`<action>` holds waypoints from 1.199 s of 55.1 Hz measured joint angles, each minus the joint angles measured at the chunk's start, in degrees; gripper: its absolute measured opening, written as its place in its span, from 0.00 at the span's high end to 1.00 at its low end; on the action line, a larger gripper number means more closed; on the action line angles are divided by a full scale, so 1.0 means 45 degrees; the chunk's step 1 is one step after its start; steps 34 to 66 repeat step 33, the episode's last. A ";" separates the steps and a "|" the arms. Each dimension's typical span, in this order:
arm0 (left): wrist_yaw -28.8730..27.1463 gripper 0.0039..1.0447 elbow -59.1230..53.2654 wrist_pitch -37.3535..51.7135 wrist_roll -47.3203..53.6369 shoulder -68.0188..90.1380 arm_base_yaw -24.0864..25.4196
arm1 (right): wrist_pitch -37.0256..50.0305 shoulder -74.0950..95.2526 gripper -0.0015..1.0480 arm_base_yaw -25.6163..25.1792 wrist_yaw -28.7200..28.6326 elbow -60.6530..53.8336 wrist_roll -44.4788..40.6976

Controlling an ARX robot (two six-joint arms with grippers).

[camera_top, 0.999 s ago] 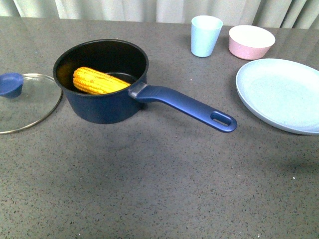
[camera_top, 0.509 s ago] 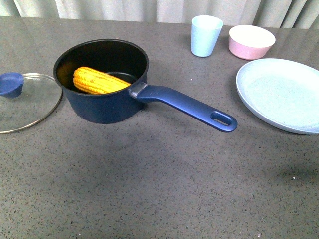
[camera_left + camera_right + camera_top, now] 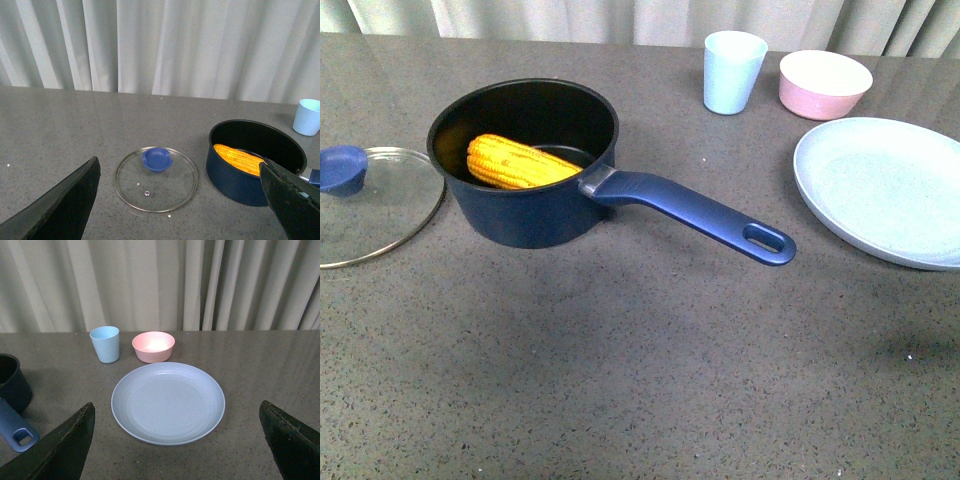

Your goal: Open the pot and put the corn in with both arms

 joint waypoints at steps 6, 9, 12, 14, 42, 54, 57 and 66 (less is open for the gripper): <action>0.0000 0.08 0.0000 0.0000 0.0000 0.0000 0.0000 | 0.0000 0.0000 0.09 0.0000 0.0000 0.0000 0.0000; 0.0000 0.08 0.0000 0.0000 0.0000 0.0000 0.0000 | 0.0000 0.0000 0.09 0.0000 0.0000 0.0000 0.0000; 0.0000 0.08 0.0000 0.0000 0.0000 0.0000 0.0000 | 0.0000 0.0000 0.09 0.0000 -0.0005 0.0000 0.0000; 0.0000 0.08 0.0000 0.0000 0.0000 0.0000 0.0000 | 0.0000 0.0000 0.09 0.0000 -0.0005 0.0000 0.0000; 0.0000 0.08 0.0000 0.0000 0.0000 0.0000 0.0000 | 0.0000 0.0000 0.09 0.0000 -0.0005 0.0000 0.0000; 0.0000 0.08 0.0000 0.0000 0.0000 0.0000 0.0000 | 0.0000 0.0000 0.09 0.0000 -0.0005 0.0000 0.0000; 0.0000 0.08 0.0000 0.0000 0.0000 0.0000 0.0000 | 0.0000 0.0000 0.09 0.0000 -0.0005 0.0000 0.0000; 0.0000 0.08 0.0000 0.0000 0.0000 0.0000 0.0000 | 0.0000 0.0000 0.09 0.0000 -0.0005 0.0000 0.0000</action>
